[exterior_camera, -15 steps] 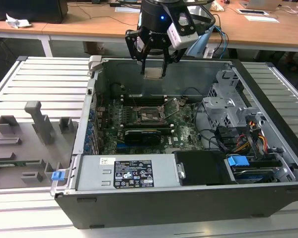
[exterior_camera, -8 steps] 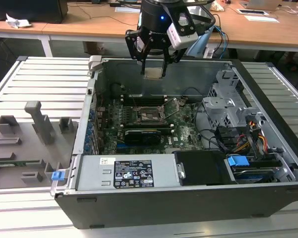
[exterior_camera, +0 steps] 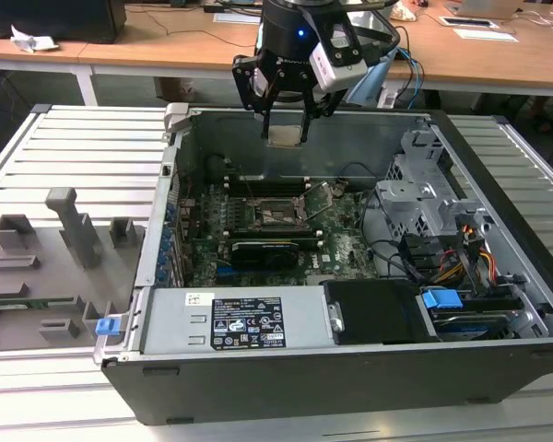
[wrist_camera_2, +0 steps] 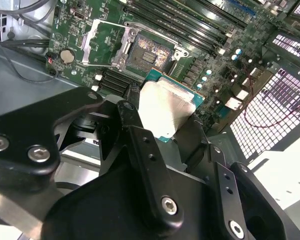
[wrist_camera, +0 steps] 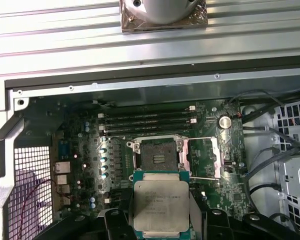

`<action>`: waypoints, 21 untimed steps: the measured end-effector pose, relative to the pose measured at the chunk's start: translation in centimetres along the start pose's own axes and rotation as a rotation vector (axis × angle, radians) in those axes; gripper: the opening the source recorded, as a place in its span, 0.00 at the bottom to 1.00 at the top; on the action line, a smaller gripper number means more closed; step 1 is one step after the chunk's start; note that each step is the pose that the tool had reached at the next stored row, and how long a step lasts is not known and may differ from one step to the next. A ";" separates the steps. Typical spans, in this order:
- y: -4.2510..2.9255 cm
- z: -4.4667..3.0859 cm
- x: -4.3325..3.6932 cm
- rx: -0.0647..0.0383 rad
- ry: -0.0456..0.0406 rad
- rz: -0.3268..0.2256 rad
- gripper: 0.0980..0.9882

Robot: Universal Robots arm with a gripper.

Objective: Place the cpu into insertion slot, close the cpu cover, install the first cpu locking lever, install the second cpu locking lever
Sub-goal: 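Place the cpu into insertion slot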

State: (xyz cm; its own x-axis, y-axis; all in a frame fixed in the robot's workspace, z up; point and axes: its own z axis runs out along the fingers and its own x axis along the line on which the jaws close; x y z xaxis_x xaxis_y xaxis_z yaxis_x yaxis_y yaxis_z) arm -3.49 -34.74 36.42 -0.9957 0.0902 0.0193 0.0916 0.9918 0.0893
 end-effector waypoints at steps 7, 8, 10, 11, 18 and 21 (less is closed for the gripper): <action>0.00 0.00 0.00 0.000 -0.0005 0.006 0.49; 0.00 0.00 0.00 0.000 -0.0005 0.006 0.49; 0.00 0.00 0.00 0.000 -0.0007 0.007 0.49; 0.00 0.00 0.00 0.000 -0.0007 0.007 0.49; 0.00 0.00 0.00 0.000 -0.0010 0.012 0.49; 0.00 0.00 0.00 0.000 -0.0013 0.015 0.49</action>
State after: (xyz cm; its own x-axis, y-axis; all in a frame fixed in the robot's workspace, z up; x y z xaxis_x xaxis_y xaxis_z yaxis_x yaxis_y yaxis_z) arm -3.50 -34.74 36.42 -0.9943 0.1051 0.0193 0.1064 0.9903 0.0893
